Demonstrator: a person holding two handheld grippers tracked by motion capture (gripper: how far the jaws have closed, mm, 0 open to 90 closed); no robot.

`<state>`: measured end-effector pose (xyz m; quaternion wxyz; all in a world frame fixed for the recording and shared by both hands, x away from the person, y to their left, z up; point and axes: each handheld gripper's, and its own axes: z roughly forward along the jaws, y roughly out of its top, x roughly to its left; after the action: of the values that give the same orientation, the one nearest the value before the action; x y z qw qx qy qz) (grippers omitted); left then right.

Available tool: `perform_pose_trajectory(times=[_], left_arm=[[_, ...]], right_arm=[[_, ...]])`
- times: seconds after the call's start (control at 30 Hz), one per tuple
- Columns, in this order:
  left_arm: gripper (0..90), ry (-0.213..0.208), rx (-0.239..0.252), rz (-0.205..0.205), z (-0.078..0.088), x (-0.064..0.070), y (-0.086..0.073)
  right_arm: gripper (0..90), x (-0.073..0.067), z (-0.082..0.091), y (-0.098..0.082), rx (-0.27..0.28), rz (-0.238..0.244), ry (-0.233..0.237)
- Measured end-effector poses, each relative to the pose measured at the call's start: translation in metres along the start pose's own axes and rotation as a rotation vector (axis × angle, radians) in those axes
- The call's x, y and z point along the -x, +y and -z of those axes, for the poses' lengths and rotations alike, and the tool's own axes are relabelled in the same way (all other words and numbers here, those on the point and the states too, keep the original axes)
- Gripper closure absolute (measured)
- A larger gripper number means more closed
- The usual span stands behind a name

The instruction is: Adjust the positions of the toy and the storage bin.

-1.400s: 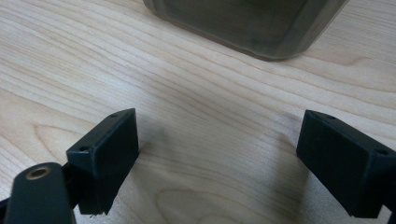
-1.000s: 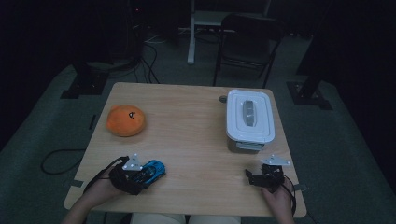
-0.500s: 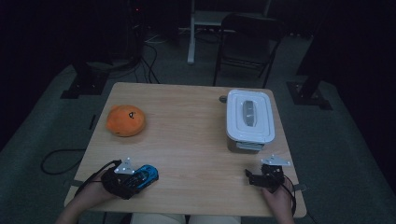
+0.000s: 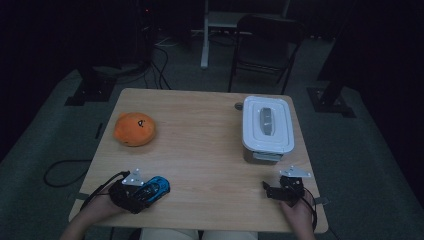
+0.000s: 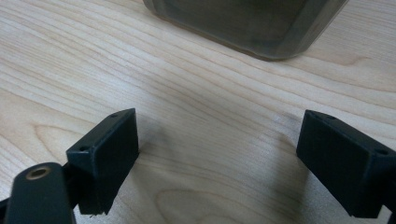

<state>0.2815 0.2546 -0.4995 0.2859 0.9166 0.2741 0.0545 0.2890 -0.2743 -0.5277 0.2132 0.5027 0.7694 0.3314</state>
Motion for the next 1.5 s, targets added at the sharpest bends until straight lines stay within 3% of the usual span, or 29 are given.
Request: perform_pose_trajectory(times=[0.3,0.57,0.7,0.73,0.87,0.93,0.97,1.03,1.1,1.13,1.17,1.23,1.27,1.47,1.5], left_arm=[[24.0,0.013,0.072,0.022,0.023,-0.005,0.003],[24.0,0.066,0.12,0.104,0.038,-0.033,-0.004],[24.0,0.152,0.156,0.18,0.043,-0.053,-0.01],[24.0,0.155,0.164,0.202,0.044,-0.058,-0.012],[24.1,0.251,0.185,0.271,0.045,-0.074,-0.017],[24.1,0.257,0.201,0.3,0.047,-0.083,-0.02],[24.1,0.286,0.203,0.313,0.048,-0.087,-0.021],[24.3,0.283,0.224,0.324,0.05,-0.094,-0.023],[24.4,0.316,0.232,0.332,0.051,-0.1,-0.023],[25.4,0.32,0.239,0.315,0.053,-0.103,-0.022],[25.4,0.36,0.236,0.303,0.053,-0.106,-0.021],[25.8,0.371,0.236,0.302,0.056,-0.114,-0.019],[25.8,0.392,0.238,0.307,0.056,-0.117,-0.018],[28.8,0.434,0.225,0.36,0.053,-0.138,-0.01],[34.1,0.434,0.227,0.37,0.053,-0.141,-0.009]], right_arm=[[12.4,0.0,0.0,0.0,0.0,0.0,0.0],[12.4,0.0,0.0,0.0,0.0,0.0,0.0],[12.4,0.0,0.0,0.0,0.0,-0.001,0.0],[12.4,0.0,0.0,0.0,0.0,-0.001,0.0],[12.4,0.0,0.0,0.0,0.0,0.0,0.0],[12.4,0.0,0.0,0.0,0.0,-0.001,0.0],[12.4,0.0,0.0,0.0,0.0,-0.001,0.0],[12.4,0.0,0.0,0.0,0.0,-0.001,0.0],[12.4,0.0,0.0,0.0,0.0,-0.001,0.0],[12.4,0.0,0.0,0.0,0.0,-0.001,0.0],[12.4,0.0,0.0,0.0,0.0,-0.001,0.0],[12.4,0.0,0.0,0.0,0.0,-0.001,0.0],[12.4,0.0,0.0,0.0,0.0,-0.001,0.0],[12.4,0.0,0.0,0.0,0.0,-0.001,0.0],[12.4,0.0,0.0,0.0,0.0,-0.001,0.0]])
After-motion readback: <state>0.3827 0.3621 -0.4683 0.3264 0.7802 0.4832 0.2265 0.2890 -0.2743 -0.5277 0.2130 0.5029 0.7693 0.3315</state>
